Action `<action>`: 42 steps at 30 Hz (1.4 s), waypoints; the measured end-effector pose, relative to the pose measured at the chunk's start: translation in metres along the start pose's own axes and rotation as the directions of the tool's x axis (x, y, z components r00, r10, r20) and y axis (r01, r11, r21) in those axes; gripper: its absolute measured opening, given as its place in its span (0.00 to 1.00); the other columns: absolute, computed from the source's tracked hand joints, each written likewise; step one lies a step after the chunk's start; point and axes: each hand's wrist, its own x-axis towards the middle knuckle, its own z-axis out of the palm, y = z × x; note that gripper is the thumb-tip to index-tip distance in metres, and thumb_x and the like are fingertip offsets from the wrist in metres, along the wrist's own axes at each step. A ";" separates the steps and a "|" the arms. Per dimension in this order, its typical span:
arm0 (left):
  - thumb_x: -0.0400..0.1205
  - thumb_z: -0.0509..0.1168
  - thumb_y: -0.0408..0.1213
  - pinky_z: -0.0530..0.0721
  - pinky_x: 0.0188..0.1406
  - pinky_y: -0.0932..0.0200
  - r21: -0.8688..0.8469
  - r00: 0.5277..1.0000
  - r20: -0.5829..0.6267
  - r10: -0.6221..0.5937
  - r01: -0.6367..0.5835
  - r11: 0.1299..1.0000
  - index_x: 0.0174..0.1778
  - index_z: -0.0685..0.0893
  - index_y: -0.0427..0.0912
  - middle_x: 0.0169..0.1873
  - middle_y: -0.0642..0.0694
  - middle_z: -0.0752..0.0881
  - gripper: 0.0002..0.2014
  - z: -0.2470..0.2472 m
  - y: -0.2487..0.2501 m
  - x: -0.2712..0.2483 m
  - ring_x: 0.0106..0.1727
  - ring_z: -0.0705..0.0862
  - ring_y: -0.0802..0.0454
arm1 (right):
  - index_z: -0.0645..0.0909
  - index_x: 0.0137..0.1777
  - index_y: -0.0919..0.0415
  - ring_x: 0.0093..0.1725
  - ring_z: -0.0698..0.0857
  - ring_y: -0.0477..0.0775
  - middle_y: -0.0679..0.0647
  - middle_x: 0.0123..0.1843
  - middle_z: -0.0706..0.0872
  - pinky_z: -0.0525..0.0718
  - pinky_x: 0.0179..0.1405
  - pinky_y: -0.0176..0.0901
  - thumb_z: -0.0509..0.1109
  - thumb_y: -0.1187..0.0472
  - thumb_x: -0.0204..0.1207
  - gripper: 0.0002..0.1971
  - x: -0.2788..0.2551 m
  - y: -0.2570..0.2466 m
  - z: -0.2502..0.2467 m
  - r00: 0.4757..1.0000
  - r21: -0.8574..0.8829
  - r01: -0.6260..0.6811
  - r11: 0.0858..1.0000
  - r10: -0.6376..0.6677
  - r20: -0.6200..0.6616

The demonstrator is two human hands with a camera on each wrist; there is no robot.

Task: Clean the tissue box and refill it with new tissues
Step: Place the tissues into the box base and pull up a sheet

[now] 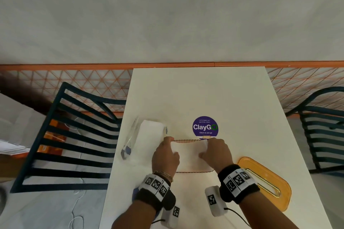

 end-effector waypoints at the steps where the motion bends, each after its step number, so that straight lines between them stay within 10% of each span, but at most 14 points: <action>1: 0.81 0.71 0.40 0.84 0.60 0.57 0.053 0.999 -0.025 0.029 -0.028 0.998 0.73 0.75 0.52 0.68 0.51 0.83 0.24 -0.002 0.002 -0.003 0.65 0.85 0.49 | 0.85 0.60 0.60 0.44 0.86 0.52 0.54 0.53 0.90 0.79 0.42 0.35 0.80 0.51 0.71 0.21 -0.001 0.000 -0.002 1.000 -0.007 0.008 1.000 -0.008 -0.020; 5: 0.81 0.71 0.46 0.81 0.54 0.63 0.109 0.988 -0.032 0.150 -0.145 0.983 0.65 0.82 0.56 0.64 0.59 0.83 0.16 -0.011 0.002 -0.009 0.59 0.86 0.56 | 0.85 0.65 0.59 0.50 0.90 0.52 0.54 0.56 0.91 0.87 0.49 0.37 0.82 0.53 0.71 0.23 -0.003 0.010 -0.011 0.995 -0.014 0.049 0.999 -0.050 -0.087; 8: 0.83 0.68 0.44 0.80 0.60 0.64 0.151 0.942 0.191 0.278 -0.308 0.939 0.63 0.85 0.58 0.62 0.59 0.85 0.13 -0.008 -0.004 -0.008 0.61 0.83 0.58 | 0.85 0.67 0.52 0.55 0.89 0.49 0.50 0.59 0.91 0.85 0.55 0.36 0.80 0.58 0.73 0.21 -0.005 0.015 -0.010 0.987 -0.014 0.152 0.988 -0.153 -0.051; 16: 0.85 0.65 0.45 0.77 0.72 0.56 0.252 0.874 0.426 0.233 -0.362 0.897 0.71 0.84 0.52 0.70 0.52 0.83 0.17 0.004 -0.007 0.002 0.72 0.79 0.52 | 0.74 0.78 0.52 0.77 0.74 0.52 0.49 0.79 0.76 0.71 0.77 0.41 0.74 0.61 0.78 0.28 -0.007 0.006 0.010 0.938 -0.105 0.323 0.941 -0.303 0.168; 20: 0.83 0.67 0.45 0.85 0.56 0.63 0.076 0.966 0.104 0.237 -0.245 0.966 0.58 0.90 0.54 0.54 0.58 0.91 0.10 -0.024 -0.004 0.002 0.54 0.87 0.60 | 0.79 0.72 0.48 0.70 0.80 0.49 0.46 0.72 0.80 0.76 0.67 0.37 0.79 0.58 0.74 0.26 -0.005 0.005 0.005 0.946 -0.026 0.307 0.951 -0.302 0.119; 23: 0.83 0.69 0.42 0.82 0.54 0.62 -0.039 0.989 -0.150 0.020 -0.027 0.999 0.55 0.89 0.53 0.50 0.58 0.91 0.07 -0.050 -0.027 0.017 0.51 0.88 0.60 | 0.84 0.66 0.47 0.61 0.84 0.47 0.44 0.64 0.85 0.80 0.59 0.36 0.84 0.52 0.68 0.25 -0.006 0.000 -0.001 0.935 0.075 0.332 0.940 -0.339 0.103; 30: 0.68 0.80 0.57 0.78 0.74 0.40 0.072 0.928 0.054 -0.369 0.364 0.928 0.81 0.68 0.42 0.76 0.40 0.76 0.48 -0.049 -0.095 0.062 0.76 0.76 0.38 | 0.85 0.65 0.45 0.61 0.80 0.45 0.39 0.62 0.83 0.80 0.54 0.35 0.88 0.46 0.58 0.33 -0.007 -0.025 0.004 0.888 0.067 0.460 0.885 -0.459 -0.037; 42: 0.69 0.81 0.53 0.80 0.72 0.45 0.141 0.939 -0.020 -0.342 0.341 0.929 0.78 0.72 0.44 0.72 0.43 0.80 0.43 -0.042 -0.098 0.066 0.72 0.79 0.42 | 0.81 0.71 0.47 0.66 0.78 0.50 0.44 0.64 0.85 0.81 0.59 0.41 0.82 0.51 0.69 0.29 -0.002 -0.047 0.015 0.897 -0.050 0.430 0.901 -0.433 -0.091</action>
